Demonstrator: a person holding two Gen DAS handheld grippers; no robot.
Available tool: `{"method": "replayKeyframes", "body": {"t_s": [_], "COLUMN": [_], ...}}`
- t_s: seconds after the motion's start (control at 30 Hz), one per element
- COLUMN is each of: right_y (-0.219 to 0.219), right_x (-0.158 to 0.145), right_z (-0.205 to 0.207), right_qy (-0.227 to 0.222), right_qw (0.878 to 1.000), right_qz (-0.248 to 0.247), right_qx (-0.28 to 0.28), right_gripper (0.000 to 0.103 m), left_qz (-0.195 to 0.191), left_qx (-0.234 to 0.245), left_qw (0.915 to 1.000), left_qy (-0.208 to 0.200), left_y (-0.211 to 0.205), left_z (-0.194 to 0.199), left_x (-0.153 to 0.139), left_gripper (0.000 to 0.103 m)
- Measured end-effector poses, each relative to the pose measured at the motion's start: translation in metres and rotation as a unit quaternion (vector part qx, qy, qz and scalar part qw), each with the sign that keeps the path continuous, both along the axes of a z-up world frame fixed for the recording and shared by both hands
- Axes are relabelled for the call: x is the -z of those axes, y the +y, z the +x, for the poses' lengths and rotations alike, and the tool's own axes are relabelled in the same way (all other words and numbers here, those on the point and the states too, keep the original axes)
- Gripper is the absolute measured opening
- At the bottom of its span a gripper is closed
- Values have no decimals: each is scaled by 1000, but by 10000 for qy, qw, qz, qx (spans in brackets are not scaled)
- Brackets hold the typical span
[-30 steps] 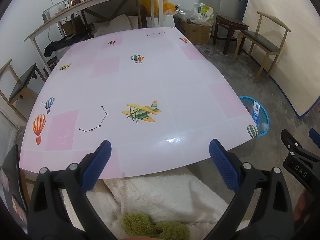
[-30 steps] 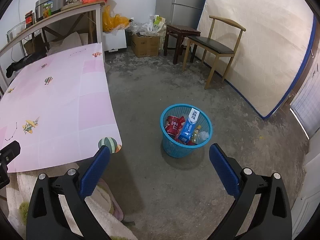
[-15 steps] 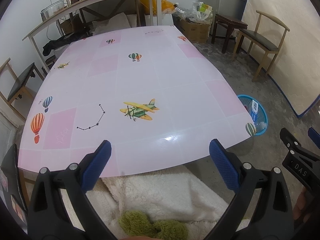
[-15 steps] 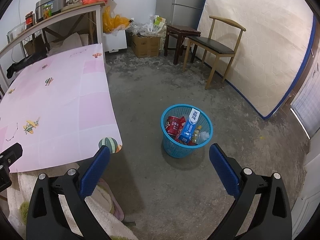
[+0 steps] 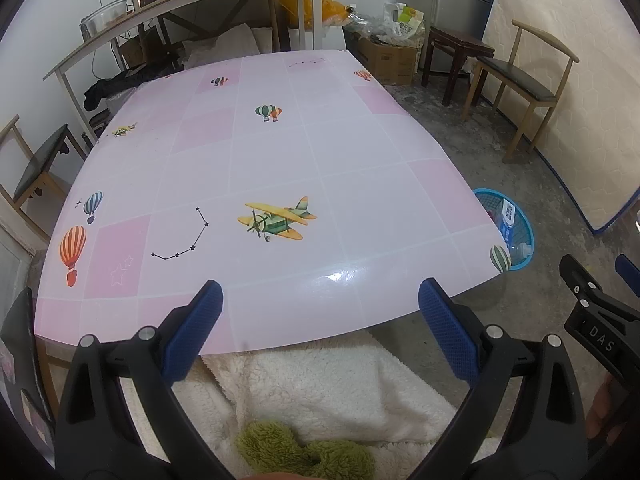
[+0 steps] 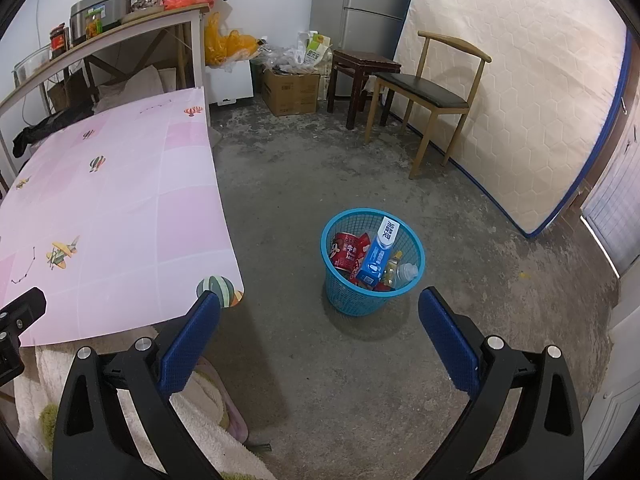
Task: Collect trash
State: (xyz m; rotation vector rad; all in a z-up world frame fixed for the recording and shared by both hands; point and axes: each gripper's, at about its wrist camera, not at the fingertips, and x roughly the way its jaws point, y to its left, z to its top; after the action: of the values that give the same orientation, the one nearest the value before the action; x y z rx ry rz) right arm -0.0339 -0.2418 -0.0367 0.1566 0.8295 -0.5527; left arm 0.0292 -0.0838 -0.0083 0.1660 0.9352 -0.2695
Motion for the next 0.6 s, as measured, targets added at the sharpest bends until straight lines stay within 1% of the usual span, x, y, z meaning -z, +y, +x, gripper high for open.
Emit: {"method": "replayKeyframes", "body": {"t_s": [0.6], "right_y": [1], "right_x": [-1], "right_z": [0], "right_qy": [-6], "right_qw": [10000], "right_qz": [-12], "right_qx": [7], "right_gripper": [97], "left_qz": [-13], "left_qx": [5], "left_qw": [10000], "left_qy": [0], "left_y": [-2], "left_z": [-1], "left_x": [0], "left_gripper": [94]}}
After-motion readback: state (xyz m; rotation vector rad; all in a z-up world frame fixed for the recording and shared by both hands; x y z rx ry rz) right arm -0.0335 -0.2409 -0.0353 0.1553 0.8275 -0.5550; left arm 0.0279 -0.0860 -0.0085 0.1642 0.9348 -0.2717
